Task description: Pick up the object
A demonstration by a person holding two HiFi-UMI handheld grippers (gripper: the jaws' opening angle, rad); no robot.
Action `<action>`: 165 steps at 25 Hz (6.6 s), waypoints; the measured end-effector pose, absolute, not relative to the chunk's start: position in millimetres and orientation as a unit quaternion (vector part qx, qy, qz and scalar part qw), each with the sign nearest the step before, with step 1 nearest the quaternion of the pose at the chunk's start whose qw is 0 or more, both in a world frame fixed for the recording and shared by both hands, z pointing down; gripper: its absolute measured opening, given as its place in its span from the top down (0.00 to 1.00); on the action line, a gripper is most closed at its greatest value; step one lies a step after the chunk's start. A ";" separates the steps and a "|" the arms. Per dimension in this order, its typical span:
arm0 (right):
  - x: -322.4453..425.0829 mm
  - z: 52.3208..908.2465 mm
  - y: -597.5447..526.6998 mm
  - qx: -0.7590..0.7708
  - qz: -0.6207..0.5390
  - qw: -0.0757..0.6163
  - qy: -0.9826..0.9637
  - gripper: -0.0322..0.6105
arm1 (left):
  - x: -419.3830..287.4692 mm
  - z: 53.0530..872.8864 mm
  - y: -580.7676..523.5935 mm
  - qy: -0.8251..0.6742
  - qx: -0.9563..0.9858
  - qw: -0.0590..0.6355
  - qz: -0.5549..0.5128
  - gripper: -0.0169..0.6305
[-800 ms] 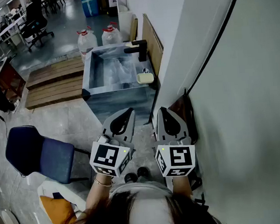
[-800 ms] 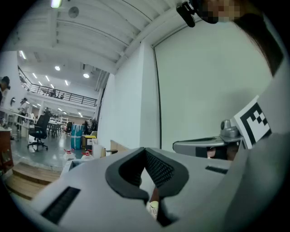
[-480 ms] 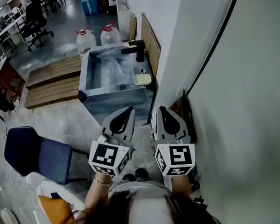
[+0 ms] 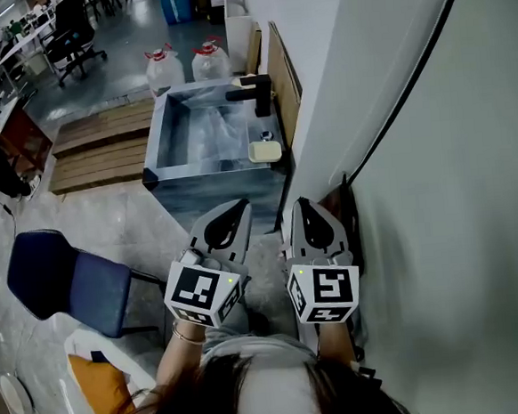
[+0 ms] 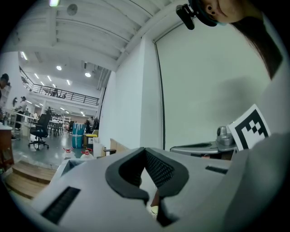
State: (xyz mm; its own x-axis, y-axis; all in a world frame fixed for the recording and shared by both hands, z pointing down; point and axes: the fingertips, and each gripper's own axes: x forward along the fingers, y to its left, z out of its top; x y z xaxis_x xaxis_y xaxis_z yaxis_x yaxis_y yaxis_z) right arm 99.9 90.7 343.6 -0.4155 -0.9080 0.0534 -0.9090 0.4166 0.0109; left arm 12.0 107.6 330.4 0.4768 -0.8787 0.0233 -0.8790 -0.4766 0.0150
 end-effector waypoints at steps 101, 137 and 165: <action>66.7 622.3 -248.5 0.541 0.225 0.317 -0.746 0.83 | -23.3 435.1 -247.8 -0.424 0.895 0.111 0.087 0.96; 74.2 636.8 -247.6 0.541 0.302 0.284 -0.732 0.90 | -11.9 435.0 -238.4 -0.423 0.895 0.102 0.096 0.96; 68.6 549.0 -235.3 0.545 0.265 0.218 -0.765 0.90 | -20.9 378.0 -202.8 -0.440 0.895 0.043 0.066 0.96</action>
State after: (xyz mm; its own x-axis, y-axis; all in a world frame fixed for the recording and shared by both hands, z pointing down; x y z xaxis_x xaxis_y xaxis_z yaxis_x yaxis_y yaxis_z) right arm 68.6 -235.3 549.0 -0.3120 -0.7186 0.6215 -0.9490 0.2664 -0.1684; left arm -20.9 -202.8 378.0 0.6040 -0.7816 0.1555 -0.7929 -0.6091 0.0181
